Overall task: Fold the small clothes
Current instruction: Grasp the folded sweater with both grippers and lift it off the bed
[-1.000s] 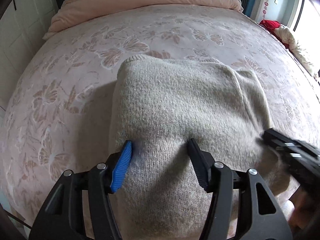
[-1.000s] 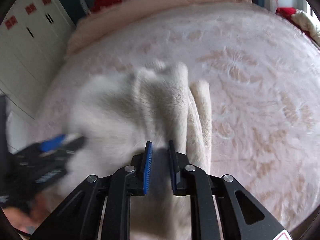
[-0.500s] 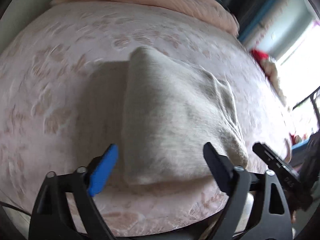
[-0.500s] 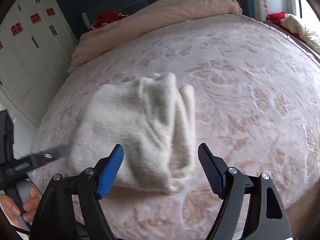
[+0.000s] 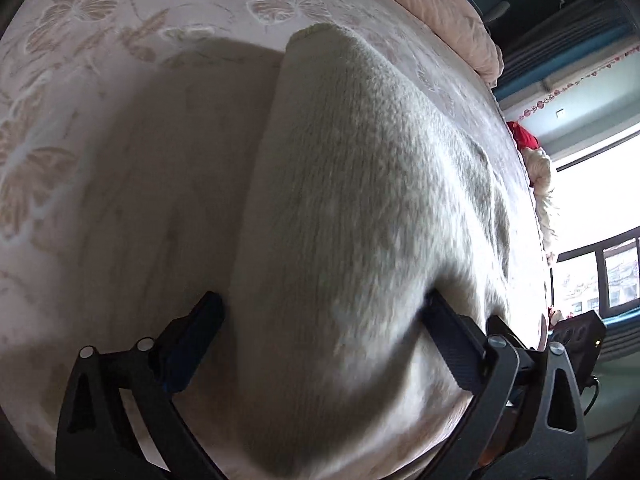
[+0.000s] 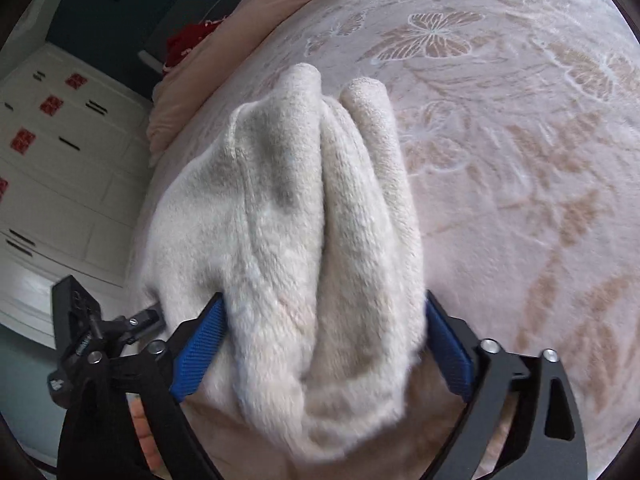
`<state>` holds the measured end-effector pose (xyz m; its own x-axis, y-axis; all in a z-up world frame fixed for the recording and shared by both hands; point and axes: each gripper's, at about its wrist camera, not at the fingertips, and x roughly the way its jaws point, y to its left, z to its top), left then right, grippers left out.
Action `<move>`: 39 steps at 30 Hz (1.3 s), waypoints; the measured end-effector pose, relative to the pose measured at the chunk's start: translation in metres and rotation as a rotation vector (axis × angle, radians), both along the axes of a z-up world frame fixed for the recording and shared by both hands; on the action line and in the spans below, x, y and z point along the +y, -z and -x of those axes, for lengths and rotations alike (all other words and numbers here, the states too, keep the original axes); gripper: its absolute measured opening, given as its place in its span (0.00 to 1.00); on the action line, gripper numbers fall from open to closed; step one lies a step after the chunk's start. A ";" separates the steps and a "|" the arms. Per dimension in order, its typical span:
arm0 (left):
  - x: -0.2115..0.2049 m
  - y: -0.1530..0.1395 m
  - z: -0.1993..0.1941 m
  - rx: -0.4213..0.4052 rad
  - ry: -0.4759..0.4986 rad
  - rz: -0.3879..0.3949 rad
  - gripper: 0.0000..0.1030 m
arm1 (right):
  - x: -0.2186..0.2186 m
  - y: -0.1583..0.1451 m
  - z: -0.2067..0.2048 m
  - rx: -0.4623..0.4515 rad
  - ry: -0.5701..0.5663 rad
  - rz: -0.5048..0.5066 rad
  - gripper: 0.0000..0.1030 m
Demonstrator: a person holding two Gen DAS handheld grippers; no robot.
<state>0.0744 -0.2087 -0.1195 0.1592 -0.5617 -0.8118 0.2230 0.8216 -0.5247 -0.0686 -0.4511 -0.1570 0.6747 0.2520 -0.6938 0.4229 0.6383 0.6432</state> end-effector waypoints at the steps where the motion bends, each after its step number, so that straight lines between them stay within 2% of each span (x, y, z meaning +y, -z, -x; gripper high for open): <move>1: -0.005 0.000 -0.002 0.000 0.005 0.001 0.95 | -0.001 0.001 -0.004 -0.006 0.007 -0.012 0.95; 4: -0.021 0.000 -0.009 0.013 0.034 -0.004 0.94 | -0.001 -0.004 -0.015 -0.007 0.013 -0.011 0.94; 5: -0.026 -0.001 -0.011 0.015 0.038 -0.015 0.89 | 0.000 -0.005 -0.018 -0.009 0.013 -0.014 0.79; 6: -0.030 -0.004 -0.011 0.011 0.044 -0.021 0.78 | 0.000 -0.006 -0.021 -0.009 0.011 -0.017 0.68; 7: -0.033 -0.009 -0.011 0.000 0.052 -0.033 0.71 | 0.001 -0.009 -0.021 -0.007 0.014 -0.018 0.52; 9: -0.037 -0.023 -0.007 -0.035 0.082 -0.052 0.49 | 0.001 -0.020 -0.016 -0.028 0.029 -0.019 0.43; 10: -0.038 -0.034 -0.004 -0.062 0.102 -0.057 0.47 | 0.004 -0.031 -0.015 -0.041 0.032 -0.002 0.41; 12: -0.040 -0.056 0.004 -0.108 0.139 -0.053 0.41 | 0.010 -0.056 -0.006 -0.081 0.032 0.037 0.39; 17: -0.040 -0.109 0.030 -0.171 0.207 0.001 0.40 | 0.021 -0.121 0.031 -0.157 0.057 0.131 0.39; 22: -0.042 -0.170 0.068 -0.293 0.278 0.035 0.40 | 0.028 -0.174 0.076 -0.217 0.090 0.197 0.39; 32: -0.029 -0.277 0.119 -0.502 0.346 0.152 0.41 | 0.045 -0.289 0.148 -0.434 0.177 0.368 0.39; 39: -0.006 -0.357 0.151 -0.685 0.352 0.256 0.41 | 0.068 -0.363 0.174 -0.586 0.194 0.493 0.39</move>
